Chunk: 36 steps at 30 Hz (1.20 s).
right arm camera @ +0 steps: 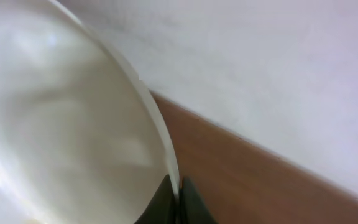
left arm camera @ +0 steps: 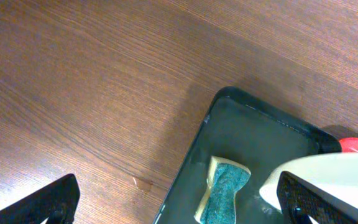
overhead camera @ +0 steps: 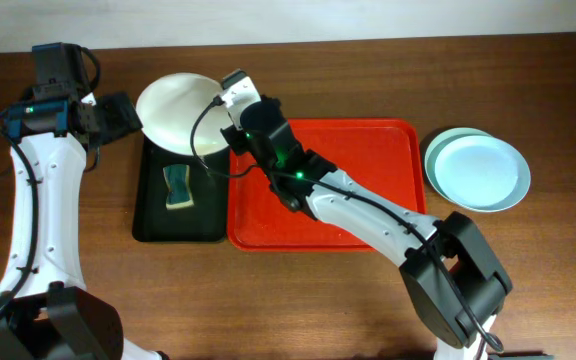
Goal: Clean dirty plates on tray and stack at the side
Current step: 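Lift the white plate with the right gripper and tilt it up, then carry the white plate rightward and set it on the plate stack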
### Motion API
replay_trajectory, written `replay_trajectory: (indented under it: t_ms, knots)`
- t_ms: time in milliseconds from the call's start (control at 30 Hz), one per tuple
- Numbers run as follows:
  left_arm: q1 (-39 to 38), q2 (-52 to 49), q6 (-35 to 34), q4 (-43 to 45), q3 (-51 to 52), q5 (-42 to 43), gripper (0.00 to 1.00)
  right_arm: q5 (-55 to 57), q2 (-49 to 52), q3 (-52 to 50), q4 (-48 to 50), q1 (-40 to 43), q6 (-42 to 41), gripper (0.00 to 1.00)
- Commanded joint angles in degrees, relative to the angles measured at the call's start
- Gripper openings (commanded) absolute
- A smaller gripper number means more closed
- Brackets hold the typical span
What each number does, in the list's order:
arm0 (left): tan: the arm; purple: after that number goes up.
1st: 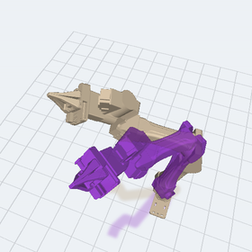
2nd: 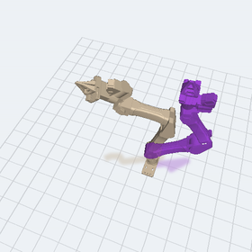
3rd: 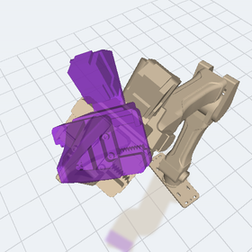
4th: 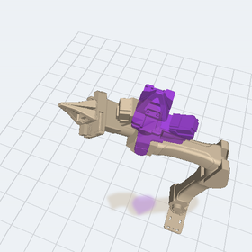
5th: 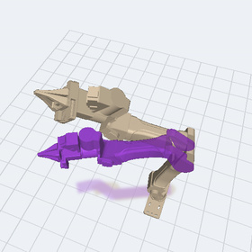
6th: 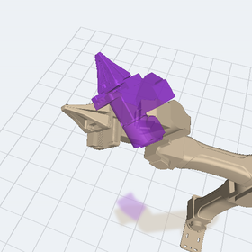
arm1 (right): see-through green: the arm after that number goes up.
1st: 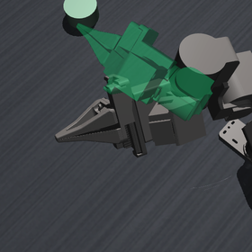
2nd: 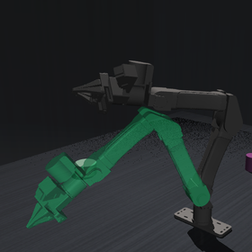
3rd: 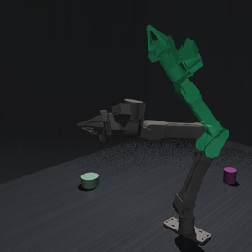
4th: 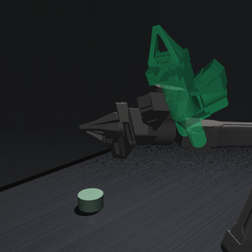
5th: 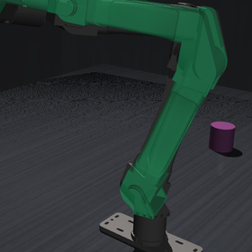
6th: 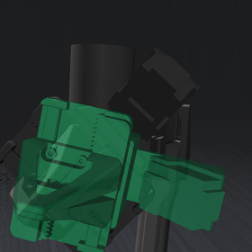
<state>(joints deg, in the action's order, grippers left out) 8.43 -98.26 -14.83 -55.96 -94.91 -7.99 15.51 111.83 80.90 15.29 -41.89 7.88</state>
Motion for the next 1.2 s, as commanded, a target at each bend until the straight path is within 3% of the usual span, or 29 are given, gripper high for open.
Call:
replay_trajectory:
  t_ms: [0,133,233,433,967,1167]
  knots:
    - [-0.11,-0.31,-0.79,0.09,0.26,-0.22,0.99,8.46,0.04,1.09,4.48,-2.84,16.35,0.04]
    - [-0.11,-0.31,-0.79,0.09,0.26,-0.22,0.99,12.66,0.04,1.09,11.17,-5.35,28.13,0.04]
    - [-0.11,-0.31,-0.79,0.11,0.26,-0.22,0.99,14.80,0.04,1.09,16.39,-6.12,32.35,0.04]
    - [-0.11,-0.31,-0.79,0.11,0.26,-0.22,0.99,18.21,0.02,1.09,23.56,-6.14,32.44,0.04]
    - [-0.11,-0.31,-0.79,0.09,0.26,-0.24,1.00,18.23,0.02,1.07,23.34,-6.10,32.39,0.04]
    - [-0.11,-0.31,-0.79,0.09,0.26,-0.22,0.99,18.23,0.02,1.07,18.99,-6.08,32.28,0.04]
